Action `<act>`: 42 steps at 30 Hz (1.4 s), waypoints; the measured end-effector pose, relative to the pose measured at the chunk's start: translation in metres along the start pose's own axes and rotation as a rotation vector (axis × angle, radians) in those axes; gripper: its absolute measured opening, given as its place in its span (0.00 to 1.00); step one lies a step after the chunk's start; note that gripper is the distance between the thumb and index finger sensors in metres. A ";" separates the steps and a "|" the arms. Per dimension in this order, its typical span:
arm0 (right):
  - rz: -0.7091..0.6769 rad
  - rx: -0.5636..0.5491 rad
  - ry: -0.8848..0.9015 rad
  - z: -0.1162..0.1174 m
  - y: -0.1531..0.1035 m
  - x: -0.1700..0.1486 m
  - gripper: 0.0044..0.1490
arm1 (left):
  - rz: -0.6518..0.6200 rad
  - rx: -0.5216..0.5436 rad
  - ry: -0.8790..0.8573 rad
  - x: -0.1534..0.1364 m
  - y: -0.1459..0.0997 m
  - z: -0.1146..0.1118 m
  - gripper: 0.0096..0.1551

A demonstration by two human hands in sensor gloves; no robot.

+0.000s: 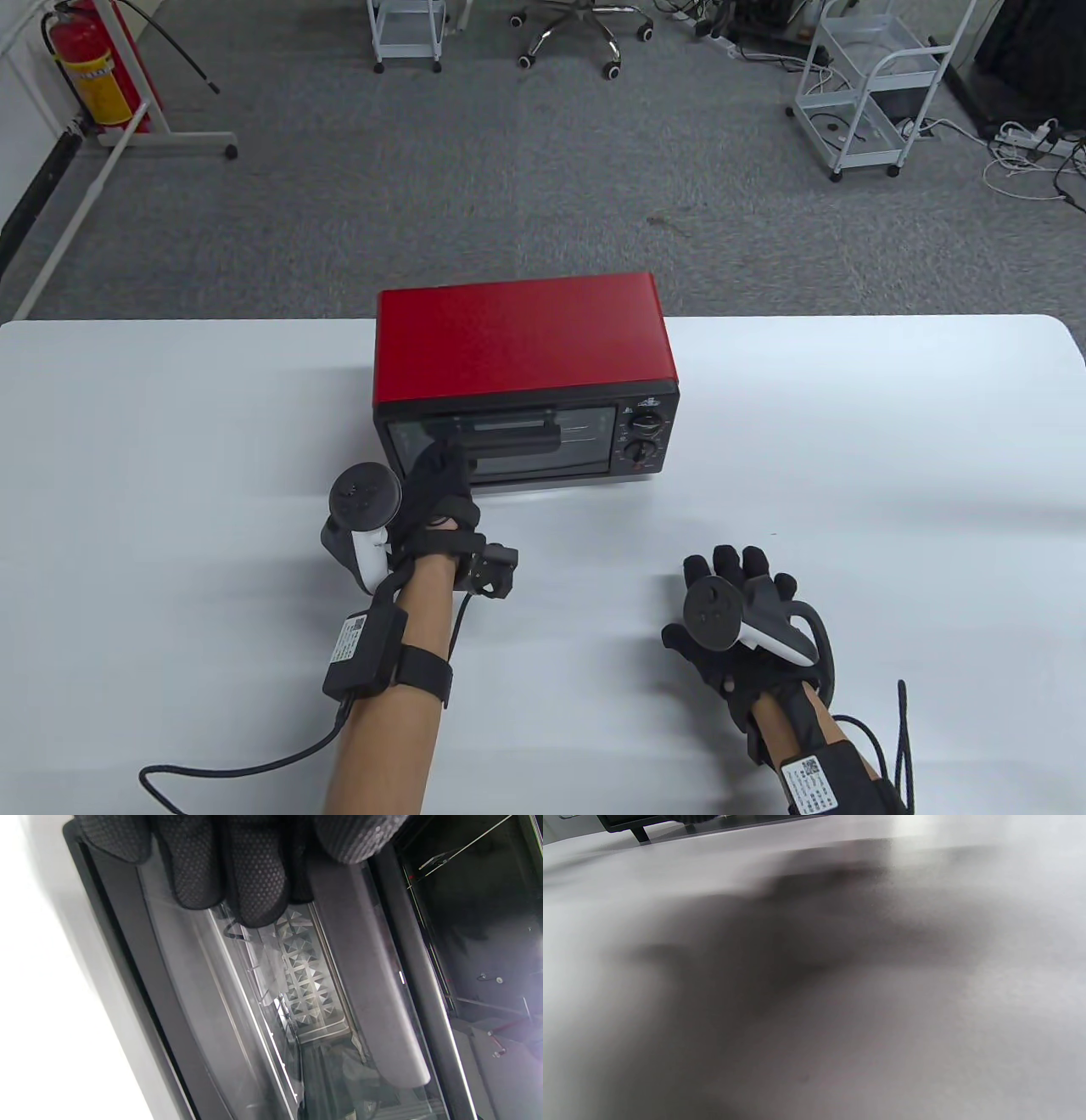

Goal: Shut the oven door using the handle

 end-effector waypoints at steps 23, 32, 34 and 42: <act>0.010 -0.050 0.014 -0.010 -0.004 -0.003 0.57 | -0.117 -0.146 0.188 -0.004 -0.020 0.019 0.42; 0.017 -0.100 0.056 -0.021 -0.011 -0.012 0.57 | -0.303 -0.183 0.675 -0.001 -0.060 0.035 0.49; 0.021 -0.106 0.059 -0.022 -0.012 -0.013 0.57 | -0.309 -0.187 0.738 -0.008 -0.065 0.035 0.50; 0.043 -0.096 0.050 -0.018 -0.010 -0.016 0.57 | -0.264 -0.234 0.893 -0.042 -0.069 0.028 0.52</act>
Point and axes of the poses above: the tracker on the back of each hand, its own x axis roughly to the thumb side, its own y axis roughly from the wrist to the fingertips, z = x × y, the point moved 3 cm from there along y, roughly from the wrist to the fingertips, and after that the axes turned 8 degrees about y, right-handed, at the moved point
